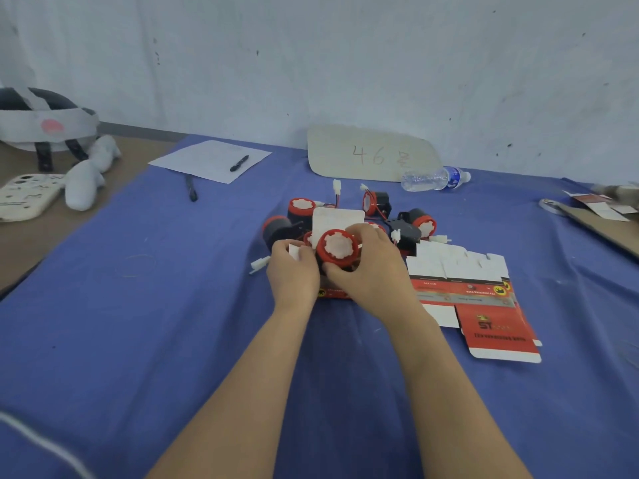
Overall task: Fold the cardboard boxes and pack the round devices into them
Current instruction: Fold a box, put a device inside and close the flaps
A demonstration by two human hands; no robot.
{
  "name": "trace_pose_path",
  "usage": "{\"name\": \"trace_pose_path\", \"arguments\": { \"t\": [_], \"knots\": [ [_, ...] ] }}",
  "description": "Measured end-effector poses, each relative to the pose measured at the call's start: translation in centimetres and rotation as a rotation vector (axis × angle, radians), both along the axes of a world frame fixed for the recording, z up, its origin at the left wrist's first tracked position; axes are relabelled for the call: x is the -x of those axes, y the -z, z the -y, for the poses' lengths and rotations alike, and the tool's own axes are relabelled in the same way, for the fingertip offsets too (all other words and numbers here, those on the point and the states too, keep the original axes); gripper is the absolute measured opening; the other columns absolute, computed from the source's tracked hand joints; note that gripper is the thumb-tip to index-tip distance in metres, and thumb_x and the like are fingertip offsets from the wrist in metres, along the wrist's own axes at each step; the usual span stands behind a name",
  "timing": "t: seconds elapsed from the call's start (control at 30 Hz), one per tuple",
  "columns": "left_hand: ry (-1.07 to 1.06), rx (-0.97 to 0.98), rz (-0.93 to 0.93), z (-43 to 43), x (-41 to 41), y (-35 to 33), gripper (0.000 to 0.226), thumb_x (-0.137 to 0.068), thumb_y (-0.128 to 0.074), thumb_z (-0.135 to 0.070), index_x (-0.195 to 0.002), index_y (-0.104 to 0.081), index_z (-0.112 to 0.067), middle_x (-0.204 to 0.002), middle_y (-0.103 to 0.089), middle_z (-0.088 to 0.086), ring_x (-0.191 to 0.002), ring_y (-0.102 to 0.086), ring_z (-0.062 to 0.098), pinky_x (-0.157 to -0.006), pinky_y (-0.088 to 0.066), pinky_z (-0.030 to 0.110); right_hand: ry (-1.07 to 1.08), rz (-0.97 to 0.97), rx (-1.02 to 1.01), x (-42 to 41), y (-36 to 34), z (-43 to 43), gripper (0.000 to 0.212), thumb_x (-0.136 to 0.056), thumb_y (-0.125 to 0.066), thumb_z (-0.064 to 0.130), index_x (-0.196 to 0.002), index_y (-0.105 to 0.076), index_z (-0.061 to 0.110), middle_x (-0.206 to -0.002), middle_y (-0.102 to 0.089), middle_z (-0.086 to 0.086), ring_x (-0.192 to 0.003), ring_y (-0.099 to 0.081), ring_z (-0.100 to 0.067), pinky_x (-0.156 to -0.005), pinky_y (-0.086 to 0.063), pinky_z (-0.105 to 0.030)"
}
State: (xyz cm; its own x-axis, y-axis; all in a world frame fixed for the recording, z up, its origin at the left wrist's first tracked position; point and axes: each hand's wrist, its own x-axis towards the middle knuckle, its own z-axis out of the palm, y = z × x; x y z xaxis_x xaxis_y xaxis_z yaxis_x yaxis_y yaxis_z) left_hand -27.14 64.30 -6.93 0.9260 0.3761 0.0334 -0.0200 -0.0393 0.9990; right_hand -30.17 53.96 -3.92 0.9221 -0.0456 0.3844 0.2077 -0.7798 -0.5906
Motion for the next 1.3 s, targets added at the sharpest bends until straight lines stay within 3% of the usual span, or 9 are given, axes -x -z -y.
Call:
{"name": "trace_pose_path", "arguments": {
  "t": [0.23, 0.43, 0.93, 1.03, 1.17, 1.3],
  "knots": [
    [0.008, -0.047, 0.058, 0.0, 0.0, 0.4, 0.005, -0.096, -0.045, -0.016, -0.096, -0.050, -0.018, -0.081, -0.053, -0.008, -0.072, -0.050, 0.005, -0.056, -0.040, 0.023, -0.071, -0.019, -0.020, 0.4, -0.5, 1.1, 0.045, -0.073, -0.072, 0.026, -0.113, -0.051, 0.021, -0.107, -0.058, 0.007, -0.093, -0.057, -0.016, -0.083, -0.051, -0.038],
    [0.022, -0.062, 0.090, -0.2, -0.1, 0.6, 0.008, -0.098, -0.045, -0.019, -0.092, -0.050, -0.021, -0.080, -0.054, -0.011, -0.071, -0.051, 0.004, -0.056, -0.039, 0.020, -0.023, 0.014, -0.026, 0.1, 0.0, 0.0, 0.057, -0.078, -0.072, 0.042, -0.124, -0.047, 0.020, -0.122, -0.047, 0.003, -0.107, -0.050, -0.017, -0.088, -0.047, -0.036],
    [0.003, -0.095, 0.151, 0.1, -0.4, 0.9, 0.011, -0.101, -0.038, -0.016, -0.096, -0.048, -0.014, -0.076, -0.052, -0.009, -0.066, -0.049, 0.004, -0.056, -0.038, 0.018, -0.090, -0.016, 0.051, 0.2, -0.4, 0.6, 0.053, -0.081, -0.068, 0.030, -0.130, -0.051, 0.019, -0.128, -0.055, 0.003, -0.113, -0.052, -0.014, -0.095, -0.045, -0.029],
    [-0.012, -0.048, 0.133, 0.0, -0.4, 0.9, 0.008, -0.101, -0.039, -0.019, -0.099, -0.047, -0.018, -0.078, -0.052, -0.012, -0.068, -0.050, 0.002, -0.054, -0.038, 0.012, -0.070, -0.019, 0.075, -0.1, 0.1, 0.1, 0.052, -0.082, -0.067, 0.029, -0.130, -0.050, 0.018, -0.127, -0.055, 0.003, -0.112, -0.051, -0.013, -0.086, -0.039, -0.020],
    [0.007, 0.120, 0.080, -0.1, -0.4, 0.7, 0.015, -0.095, -0.053, -0.031, -0.100, -0.051, -0.017, -0.084, -0.058, -0.008, -0.073, -0.055, 0.005, -0.062, -0.044, 0.022, -0.060, -0.002, 0.082, -0.4, 0.8, -0.6, 0.044, -0.086, -0.065, 0.030, -0.124, -0.051, 0.014, -0.125, -0.051, 0.000, -0.105, -0.049, -0.013, -0.077, -0.035, -0.020],
    [0.080, 0.144, 0.071, 0.0, -0.3, 0.8, 0.022, -0.089, -0.063, -0.028, -0.103, -0.053, -0.014, -0.092, -0.066, 0.001, -0.081, -0.061, 0.016, -0.073, -0.051, 0.031, -0.047, -0.056, 0.161, -0.4, 0.9, -1.1, 0.037, -0.093, -0.055, 0.030, -0.123, -0.057, 0.009, -0.130, -0.042, -0.003, -0.105, -0.053, -0.021, -0.084, -0.044, -0.028]
  ]
}}
